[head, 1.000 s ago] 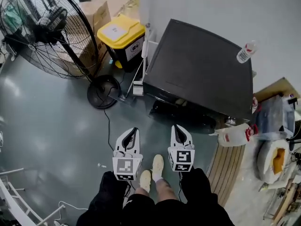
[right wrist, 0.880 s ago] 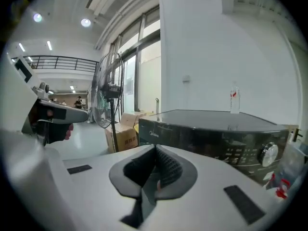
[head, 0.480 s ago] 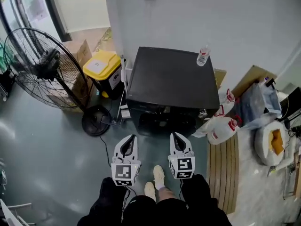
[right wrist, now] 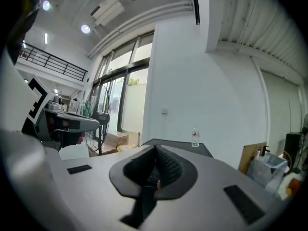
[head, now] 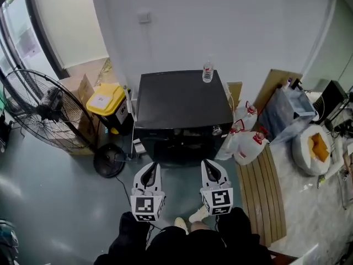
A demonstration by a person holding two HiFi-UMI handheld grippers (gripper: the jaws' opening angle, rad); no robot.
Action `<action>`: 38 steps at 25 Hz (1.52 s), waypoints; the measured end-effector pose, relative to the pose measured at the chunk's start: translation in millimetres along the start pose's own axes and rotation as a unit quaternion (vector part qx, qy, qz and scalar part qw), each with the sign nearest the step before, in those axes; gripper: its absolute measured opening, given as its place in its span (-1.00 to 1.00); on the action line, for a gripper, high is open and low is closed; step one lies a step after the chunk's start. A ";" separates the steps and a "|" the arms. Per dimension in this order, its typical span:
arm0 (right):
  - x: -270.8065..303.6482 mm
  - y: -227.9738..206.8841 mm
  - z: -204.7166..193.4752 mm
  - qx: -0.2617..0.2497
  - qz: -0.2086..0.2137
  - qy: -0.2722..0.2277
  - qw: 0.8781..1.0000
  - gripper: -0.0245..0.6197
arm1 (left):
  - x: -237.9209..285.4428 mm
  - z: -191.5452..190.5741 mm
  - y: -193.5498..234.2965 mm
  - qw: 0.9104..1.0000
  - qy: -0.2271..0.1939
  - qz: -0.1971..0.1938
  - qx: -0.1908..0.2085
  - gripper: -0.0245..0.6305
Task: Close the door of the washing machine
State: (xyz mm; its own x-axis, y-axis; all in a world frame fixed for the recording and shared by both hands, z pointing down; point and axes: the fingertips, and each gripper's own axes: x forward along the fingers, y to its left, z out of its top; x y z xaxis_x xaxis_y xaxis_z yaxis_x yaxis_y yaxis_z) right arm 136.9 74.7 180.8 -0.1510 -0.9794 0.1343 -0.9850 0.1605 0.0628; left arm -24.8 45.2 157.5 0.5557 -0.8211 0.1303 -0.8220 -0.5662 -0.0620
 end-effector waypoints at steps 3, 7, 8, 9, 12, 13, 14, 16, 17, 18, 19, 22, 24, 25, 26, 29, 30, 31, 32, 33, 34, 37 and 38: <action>-22.0 -11.0 1.7 -0.004 -0.015 -0.001 1.000 -0.87 | -4.8 7.7 -17.7 1.000 -0.004 -0.013 0.010 -0.83; -45.3 -14.6 1.9 -0.011 -0.021 -0.002 1.000 -0.87 | -16.1 9.1 -34.4 1.000 -0.005 -0.022 0.014 -0.83; -48.4 -14.0 1.9 -0.011 -0.022 -0.003 1.000 -0.87 | -17.9 8.7 -36.5 1.000 -0.004 -0.024 0.013 -0.83; -50.6 -13.2 1.8 -0.010 -0.023 -0.003 1.000 -0.87 | -19.2 8.6 -38.2 1.000 -0.004 -0.025 0.012 -0.83; -54.3 -11.7 3.4 -0.011 -0.025 -0.006 1.000 -0.87 | -20.3 9.4 -42.7 0.999 -0.005 -0.030 0.013 -0.83; -55.3 -11.7 4.4 -0.012 -0.026 -0.008 1.000 -0.87 | -20.7 9.7 -44.0 0.999 -0.005 -0.030 0.015 -0.83; -56.6 -11.7 5.2 -0.012 -0.027 -0.010 1.000 -0.87 | -21.5 9.8 -45.1 0.999 -0.006 -0.030 0.016 -0.83; -58.9 -11.5 6.9 -0.012 -0.028 -0.014 0.999 -0.87 | -23.6 9.0 -46.5 0.999 -0.007 -0.030 0.015 -0.83; -59.2 -11.3 8.1 -0.012 -0.029 -0.017 0.999 -0.87 | -24.1 8.6 -46.6 0.999 -0.007 -0.030 0.015 -0.83; -59.1 -11.0 9.4 -0.012 -0.029 -0.018 0.999 -0.87 | -24.3 8.6 -46.5 0.999 -0.006 -0.031 0.014 -0.83; -58.8 -10.6 10.3 -0.012 -0.028 -0.018 0.999 -0.87 | -24.2 9.0 -46.3 0.999 -0.006 -0.031 0.015 -0.83; -59.1 -8.7 11.6 -0.013 -0.028 -0.018 0.999 -0.87 | -25.2 10.2 -44.6 0.999 -0.005 -0.030 0.016 -0.83; -60.0 -8.2 11.8 -0.013 -0.029 -0.020 0.999 -0.87 | -26.0 8.2 -44.8 0.999 -0.006 -0.032 0.015 -0.83; -59.7 -8.2 12.2 -0.013 -0.030 -0.021 0.999 -0.87 | -25.5 6.9 -44.2 0.999 -0.005 -0.032 0.015 -0.83; -58.8 -8.3 13.1 -0.013 -0.031 -0.022 0.999 -0.87 | -24.8 6.1 -43.2 0.999 -0.004 -0.032 0.015 -0.83; -60.0 -6.8 13.8 -0.013 -0.032 -0.021 0.999 -0.87 | -26.4 4.9 -42.1 0.999 -0.002 -0.032 0.014 -0.83; -61.2 -6.1 13.2 -0.014 -0.032 -0.020 0.999 -0.87 | -27.8 3.5 -42.1 0.999 -0.001 -0.032 0.014 -0.83; -61.8 -5.6 12.5 -0.014 -0.032 -0.019 0.999 -0.87 | -28.6 3.1 -42.2 0.999 -0.001 -0.033 0.014 -0.83; -61.7 -5.3 12.5 -0.014 -0.032 -0.019 0.999 -0.87 | -28.7 3.8 -42.4 0.999 -0.002 -0.034 0.013 -0.83; -61.2 -5.3 13.2 -0.014 -0.032 -0.020 0.999 -0.87 | -28.3 4.7 -42.4 0.999 -0.003 -0.034 0.012 -0.83; -60.4 -5.5 14.3 -0.014 -0.032 -0.020 0.999 -0.87 | -27.7 5.2 -42.0 0.999 -0.003 -0.034 0.011 -0.83; -59.4 -5.2 17.1 -0.014 -0.031 -0.022 0.999 -0.87 | -27.4 3.9 -40.7 0.999 0.000 -0.034 0.010 -0.83; -59.5 -4.7 17.0 -0.014 -0.032 -0.022 0.999 -0.87 | -27.7 3.7 -40.7 0.999 0.000 -0.034 0.011 -0.83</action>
State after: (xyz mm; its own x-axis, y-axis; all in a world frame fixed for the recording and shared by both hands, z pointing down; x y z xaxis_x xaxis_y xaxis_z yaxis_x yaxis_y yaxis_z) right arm 149.1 130.1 155.7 -0.0927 -0.9920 0.0851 -0.9901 0.1009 0.0975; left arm -6.3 90.8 152.7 0.6096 -0.7813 0.1342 -0.7800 -0.6213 -0.0742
